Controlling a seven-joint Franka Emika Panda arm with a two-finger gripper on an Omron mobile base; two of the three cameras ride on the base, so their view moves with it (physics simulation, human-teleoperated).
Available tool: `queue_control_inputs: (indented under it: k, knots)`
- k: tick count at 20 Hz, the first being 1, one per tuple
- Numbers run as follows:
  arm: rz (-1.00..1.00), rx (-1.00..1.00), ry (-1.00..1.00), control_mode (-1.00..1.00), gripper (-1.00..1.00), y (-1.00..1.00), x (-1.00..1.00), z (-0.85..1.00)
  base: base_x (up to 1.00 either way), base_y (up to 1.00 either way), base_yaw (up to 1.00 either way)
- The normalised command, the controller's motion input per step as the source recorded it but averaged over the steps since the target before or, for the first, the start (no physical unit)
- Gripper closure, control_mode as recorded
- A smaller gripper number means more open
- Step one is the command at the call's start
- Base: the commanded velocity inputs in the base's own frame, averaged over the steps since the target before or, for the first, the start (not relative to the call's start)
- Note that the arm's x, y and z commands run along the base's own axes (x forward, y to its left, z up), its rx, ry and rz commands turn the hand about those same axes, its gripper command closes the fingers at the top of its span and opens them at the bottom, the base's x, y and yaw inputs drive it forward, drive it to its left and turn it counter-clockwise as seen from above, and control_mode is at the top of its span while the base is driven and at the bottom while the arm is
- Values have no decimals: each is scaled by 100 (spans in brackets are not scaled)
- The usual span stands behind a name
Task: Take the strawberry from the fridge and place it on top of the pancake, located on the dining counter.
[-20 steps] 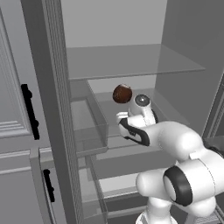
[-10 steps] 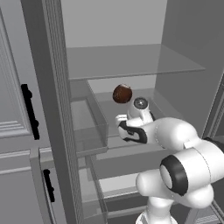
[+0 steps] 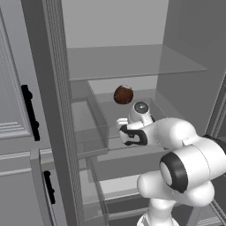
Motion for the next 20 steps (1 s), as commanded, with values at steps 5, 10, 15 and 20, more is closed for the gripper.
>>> queue_control_inputs:
  k: [5,10,15,20]
  knots:
    - [0,0,0,-100,-100,-3,6,0,0,0,0]
    - [0,0,0,-100,-100,-13,1,0,0,0,0]
    - [0,0,0,-100,-100,-10,13,0,0,0,0]
    - [0,0,0,-100,-100,0,8,-3,0,0,0]
